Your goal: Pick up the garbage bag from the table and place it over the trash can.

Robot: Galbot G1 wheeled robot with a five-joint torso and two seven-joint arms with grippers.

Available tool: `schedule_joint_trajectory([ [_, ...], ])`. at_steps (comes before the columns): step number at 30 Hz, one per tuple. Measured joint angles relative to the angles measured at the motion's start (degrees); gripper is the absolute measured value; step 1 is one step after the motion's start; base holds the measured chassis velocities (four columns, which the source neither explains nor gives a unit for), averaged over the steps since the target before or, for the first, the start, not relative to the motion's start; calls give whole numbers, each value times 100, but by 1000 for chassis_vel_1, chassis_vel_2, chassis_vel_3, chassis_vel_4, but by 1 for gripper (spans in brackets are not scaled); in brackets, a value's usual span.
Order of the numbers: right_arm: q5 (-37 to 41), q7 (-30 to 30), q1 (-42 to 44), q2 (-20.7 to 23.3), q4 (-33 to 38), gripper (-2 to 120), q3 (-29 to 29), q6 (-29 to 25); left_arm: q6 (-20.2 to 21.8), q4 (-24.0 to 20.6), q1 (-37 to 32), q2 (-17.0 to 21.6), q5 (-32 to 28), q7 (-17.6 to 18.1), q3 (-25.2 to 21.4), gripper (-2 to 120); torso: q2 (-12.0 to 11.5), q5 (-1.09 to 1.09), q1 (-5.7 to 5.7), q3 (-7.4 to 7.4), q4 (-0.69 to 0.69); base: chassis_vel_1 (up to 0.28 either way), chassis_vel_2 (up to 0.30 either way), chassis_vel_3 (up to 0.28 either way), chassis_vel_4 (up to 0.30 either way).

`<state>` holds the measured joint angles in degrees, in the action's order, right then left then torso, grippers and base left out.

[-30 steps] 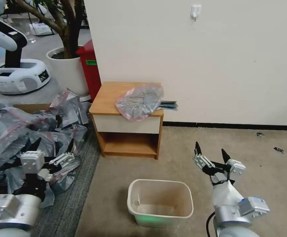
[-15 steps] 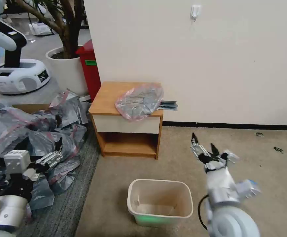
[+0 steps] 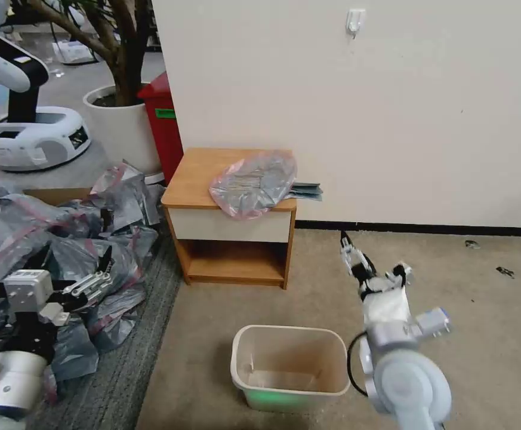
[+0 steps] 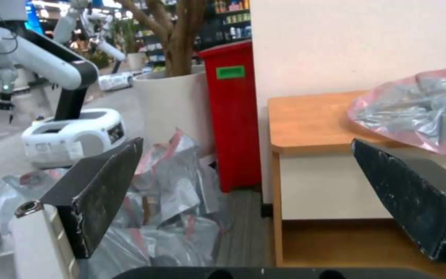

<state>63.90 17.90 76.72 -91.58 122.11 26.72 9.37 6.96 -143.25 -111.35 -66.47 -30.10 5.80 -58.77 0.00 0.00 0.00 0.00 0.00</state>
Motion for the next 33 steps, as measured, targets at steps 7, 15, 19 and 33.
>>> schedule_joint_trajectory([
  [7,1704,736,-1334,-54,-1041,100,-22,-219,1,1,-23,14,17,-2,-45,100,0,0,0,0,0,0,0,0,0],
  [15,1811,852,-2211,-55,-2031,100,-20,-331,9,1,-38,-78,66,-21,-46,100,0,0,0,0,1,0,0,0,0],
  [19,1902,836,-2775,-55,-2658,100,-34,-334,13,2,-60,-87,73,-31,-59,100,0,0,0,0,1,0,0,0,0],
  [33,1861,834,-3112,-55,-3210,99,-61,-327,-45,2,-140,-210,379,-186,-17,100,0,0,0,0,0,0,0,0,0],
])
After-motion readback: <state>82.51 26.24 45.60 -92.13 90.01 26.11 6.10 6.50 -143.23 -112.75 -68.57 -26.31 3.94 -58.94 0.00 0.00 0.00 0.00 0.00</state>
